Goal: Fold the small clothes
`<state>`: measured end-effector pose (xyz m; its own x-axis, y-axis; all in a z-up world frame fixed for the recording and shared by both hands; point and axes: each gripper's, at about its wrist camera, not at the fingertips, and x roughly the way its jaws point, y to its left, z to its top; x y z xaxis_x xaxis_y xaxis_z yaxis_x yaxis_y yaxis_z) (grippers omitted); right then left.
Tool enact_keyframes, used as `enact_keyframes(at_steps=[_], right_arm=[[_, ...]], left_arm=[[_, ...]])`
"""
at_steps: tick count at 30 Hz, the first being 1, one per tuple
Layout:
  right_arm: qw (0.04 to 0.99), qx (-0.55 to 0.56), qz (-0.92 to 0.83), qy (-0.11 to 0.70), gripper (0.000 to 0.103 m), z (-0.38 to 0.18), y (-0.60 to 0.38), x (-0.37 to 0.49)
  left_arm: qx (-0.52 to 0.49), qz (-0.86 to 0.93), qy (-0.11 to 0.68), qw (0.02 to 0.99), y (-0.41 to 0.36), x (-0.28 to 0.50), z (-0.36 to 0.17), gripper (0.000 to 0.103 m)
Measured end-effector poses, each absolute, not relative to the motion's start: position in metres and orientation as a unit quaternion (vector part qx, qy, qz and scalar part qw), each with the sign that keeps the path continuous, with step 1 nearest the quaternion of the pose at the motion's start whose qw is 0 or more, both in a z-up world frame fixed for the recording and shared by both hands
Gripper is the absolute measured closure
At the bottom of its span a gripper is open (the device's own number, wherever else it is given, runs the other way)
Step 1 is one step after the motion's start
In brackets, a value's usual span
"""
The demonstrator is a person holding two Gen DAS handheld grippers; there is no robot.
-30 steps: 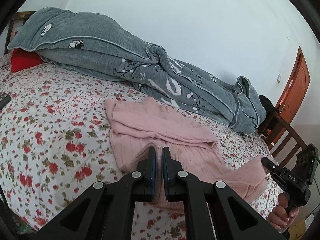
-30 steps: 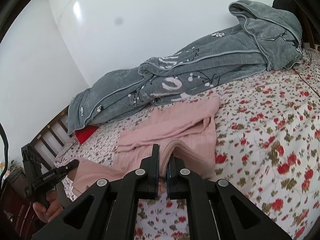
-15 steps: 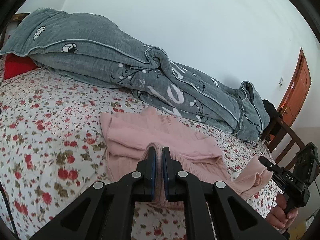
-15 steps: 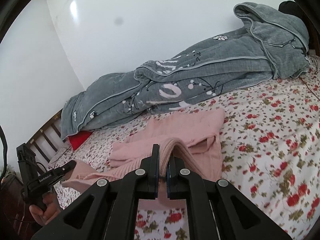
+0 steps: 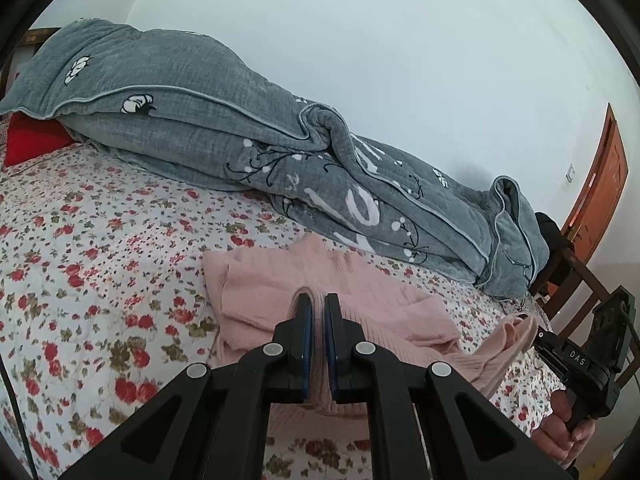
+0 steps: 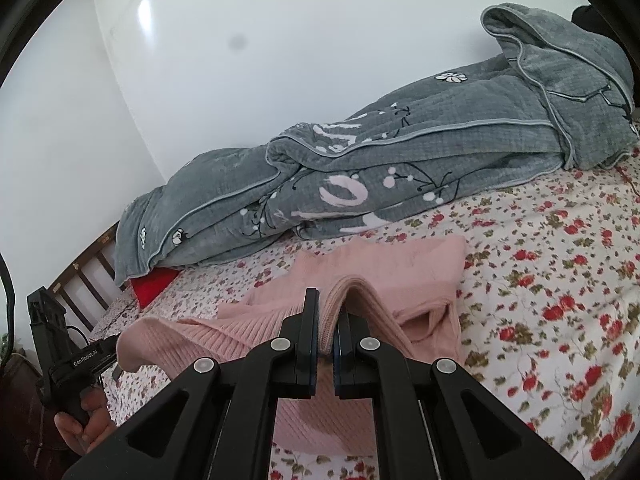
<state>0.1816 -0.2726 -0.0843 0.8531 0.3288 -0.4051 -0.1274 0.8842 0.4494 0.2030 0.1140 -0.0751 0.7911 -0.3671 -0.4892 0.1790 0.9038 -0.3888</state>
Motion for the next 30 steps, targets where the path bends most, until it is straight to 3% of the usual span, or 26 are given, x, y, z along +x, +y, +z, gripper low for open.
enact_keyframes(at_steps=[24,30], right_arm=[[0.930,0.205,0.112,0.284,0.098,-0.091,-0.295,0.305],[0.921,0.188,0.094,0.327,0.098,-0.114,-0.298,0.363]], left_arm=[[-0.172,-0.104,0.294,0.935,0.086,0.321,-0.081,0.096],[-0.180,-0.078,0.318,0.928,0.085,0.366,-0.109,0.095]])
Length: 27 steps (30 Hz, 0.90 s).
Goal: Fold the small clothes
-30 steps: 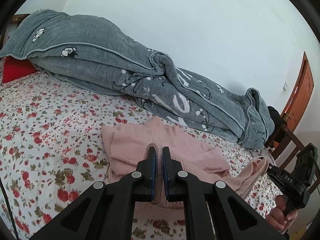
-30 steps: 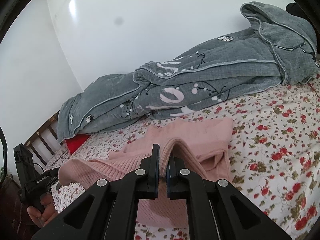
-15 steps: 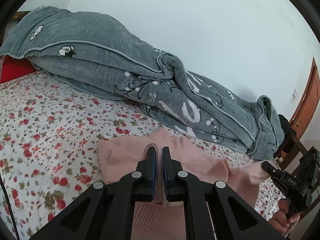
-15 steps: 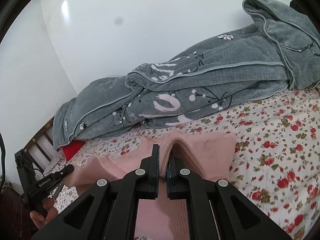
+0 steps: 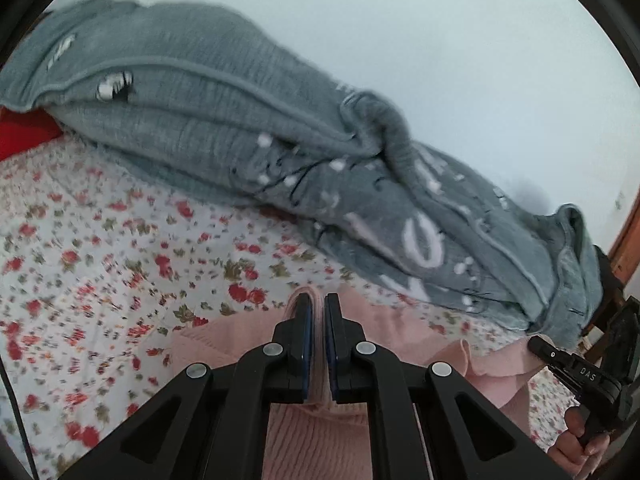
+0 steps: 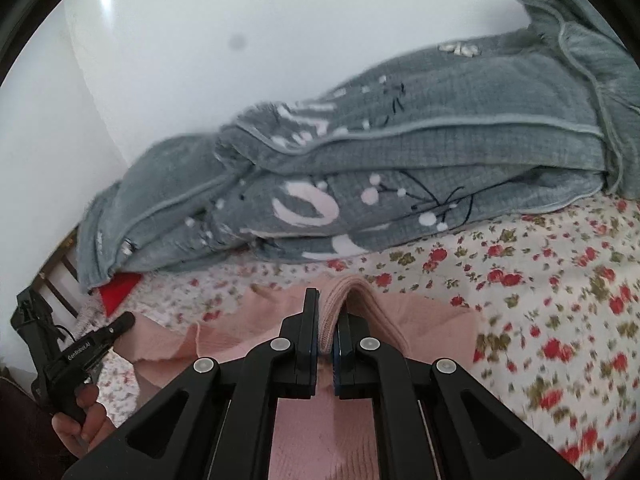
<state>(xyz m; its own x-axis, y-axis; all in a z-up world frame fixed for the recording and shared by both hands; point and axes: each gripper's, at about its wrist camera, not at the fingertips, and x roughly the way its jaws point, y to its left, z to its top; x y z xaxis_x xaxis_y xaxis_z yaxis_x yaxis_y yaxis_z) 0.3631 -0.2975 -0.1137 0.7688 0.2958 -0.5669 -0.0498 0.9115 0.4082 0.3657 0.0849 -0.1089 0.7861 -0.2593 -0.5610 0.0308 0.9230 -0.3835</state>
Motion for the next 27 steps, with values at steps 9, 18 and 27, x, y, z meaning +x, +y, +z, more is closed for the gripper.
enact_keyframes(at_steps=[9,18,27], right_arm=[[0.893,0.283,0.069,0.344,0.066,-0.181,-0.343,0.399],[0.902,0.194,0.036,0.383,0.062,-0.192,-0.316,0.409],[0.901,0.158,-0.004,0.404,0.075,-0.200,-0.311,0.415]], left_arm=[[-0.252,-0.109,0.345,0.898,0.100,0.401,-0.176,0.077],[-0.246,-0.114,0.337,0.902,0.098,0.401,-0.177,0.067],[-0.205,-0.087,0.377,0.899,0.084,0.410,-0.184,0.067]])
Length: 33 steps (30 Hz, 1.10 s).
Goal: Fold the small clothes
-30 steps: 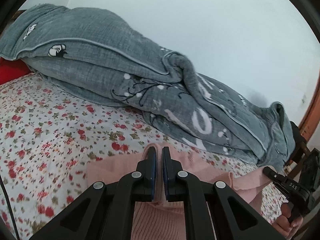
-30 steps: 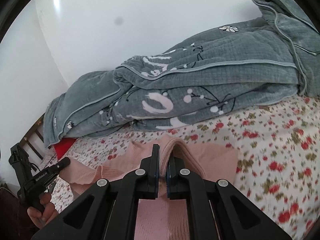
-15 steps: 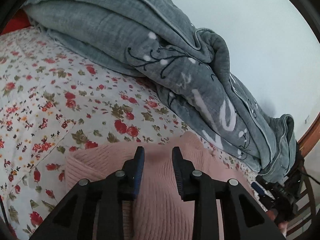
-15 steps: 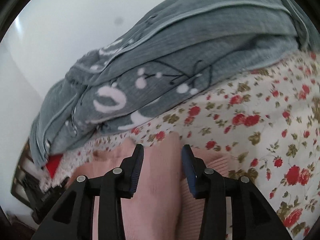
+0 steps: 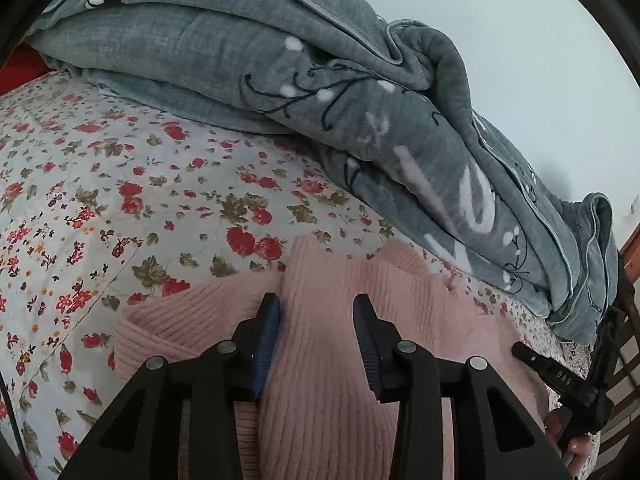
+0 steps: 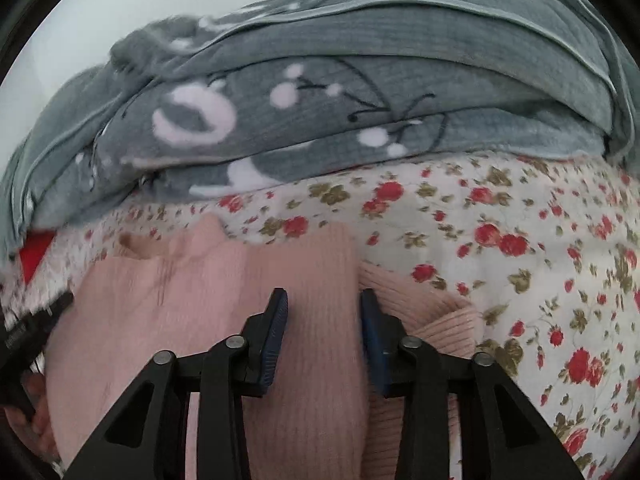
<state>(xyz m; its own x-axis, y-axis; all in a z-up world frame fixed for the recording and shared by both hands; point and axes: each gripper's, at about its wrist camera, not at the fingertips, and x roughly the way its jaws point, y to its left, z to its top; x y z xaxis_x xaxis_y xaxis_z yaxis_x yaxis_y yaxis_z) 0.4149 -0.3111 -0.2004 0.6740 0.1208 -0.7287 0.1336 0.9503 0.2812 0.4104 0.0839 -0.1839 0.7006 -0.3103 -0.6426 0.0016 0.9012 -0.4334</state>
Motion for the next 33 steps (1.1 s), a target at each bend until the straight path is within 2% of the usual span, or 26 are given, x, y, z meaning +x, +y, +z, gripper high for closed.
enact_keyframes(at_steps=[3,10,11,12,13,15,17,25,33], right_arm=[[0.894,0.190,-0.012,0.406,0.077,-0.205,-0.323,0.415],[0.896,0.145,0.001,0.419,0.076,-0.204,-0.305,0.420],[0.896,0.148,0.003,0.418,0.077,-0.204,-0.306,0.420],[0.895,0.154,0.006,0.418,0.082,-0.205,-0.308,0.420],[0.893,0.163,0.011,0.419,0.089,-0.206,-0.311,0.420],[0.892,0.178,0.019,0.416,0.095,-0.207,-0.314,0.420],[0.892,0.194,0.026,0.407,0.097,-0.206,-0.318,0.418],[0.902,0.210,0.037,0.376,0.097,-0.198,-0.324,0.410],[0.888,0.211,0.012,0.408,0.097,-0.207,-0.327,0.416]], left_arm=[[-0.203,-0.080,0.381,0.899,0.084,0.410,-0.185,0.067],[-0.203,-0.078,0.388,0.896,0.085,0.413,-0.188,0.070],[-0.204,-0.076,0.387,0.896,0.086,0.413,-0.188,0.072],[-0.205,-0.075,0.387,0.896,0.086,0.412,-0.188,0.074],[-0.209,-0.074,0.387,0.895,0.087,0.413,-0.189,0.080],[-0.220,-0.073,0.386,0.893,0.091,0.412,-0.190,0.092],[-0.229,-0.082,0.379,0.893,0.093,0.410,-0.189,0.095],[-0.249,-0.062,0.339,0.905,0.102,0.396,-0.179,0.096],[-0.255,-0.046,0.361,0.896,0.104,0.402,-0.186,0.096]])
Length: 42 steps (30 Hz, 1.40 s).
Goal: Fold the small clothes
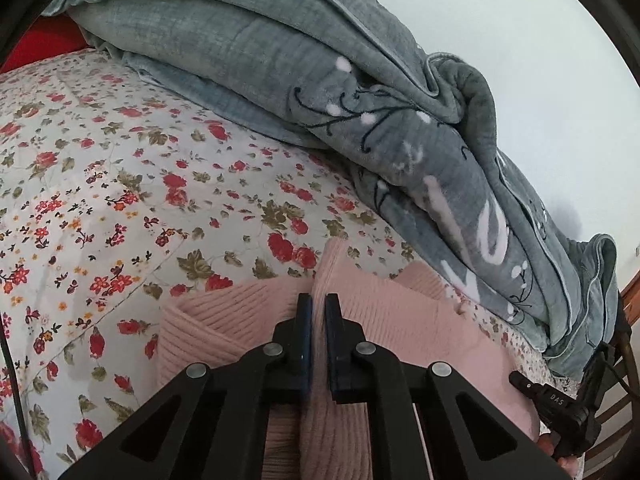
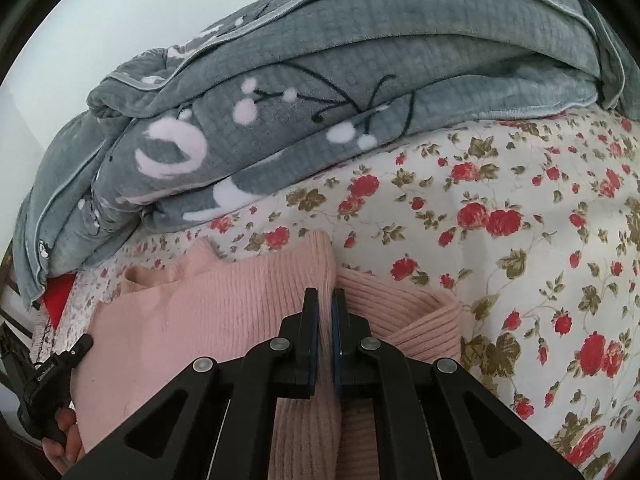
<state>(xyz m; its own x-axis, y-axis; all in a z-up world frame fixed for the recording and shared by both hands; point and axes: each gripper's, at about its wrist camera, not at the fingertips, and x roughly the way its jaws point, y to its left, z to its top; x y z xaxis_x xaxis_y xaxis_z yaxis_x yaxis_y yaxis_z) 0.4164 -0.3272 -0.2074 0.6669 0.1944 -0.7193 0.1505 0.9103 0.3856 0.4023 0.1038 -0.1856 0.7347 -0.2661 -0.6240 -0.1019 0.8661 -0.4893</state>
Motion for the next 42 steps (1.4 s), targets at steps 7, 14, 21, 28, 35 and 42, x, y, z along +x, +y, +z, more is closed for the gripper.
enact_keyframes(at_steps=[7,14,21,28,35,42], right_arm=[[0.884,0.229,0.019,0.406,0.092,-0.209,-0.330,0.417],[0.898,0.249,0.027,0.361,0.073,-0.194,-0.340,0.399],[0.911,0.273,0.016,0.308,0.062,-0.167,-0.358,0.362],[0.903,0.221,0.042,0.365,0.057,-0.157,-0.349,0.291],[0.885,0.236,0.075,0.394,0.045,-0.192,-0.340,0.227],[0.849,0.301,0.114,0.419,0.045,-0.202,-0.338,0.247]], left_arm=[[-0.253,-0.049,0.376,0.890,0.104,0.406,-0.190,0.093],[-0.258,-0.074,0.358,0.894,0.103,0.400,-0.181,0.074],[-0.252,-0.092,0.342,0.901,0.108,0.383,-0.158,0.069],[-0.214,-0.131,0.372,0.893,0.119,0.303,-0.148,0.065],[-0.265,-0.132,0.424,0.856,0.161,0.239,-0.185,0.064],[-0.326,-0.192,0.428,0.821,0.167,0.257,-0.191,0.061]])
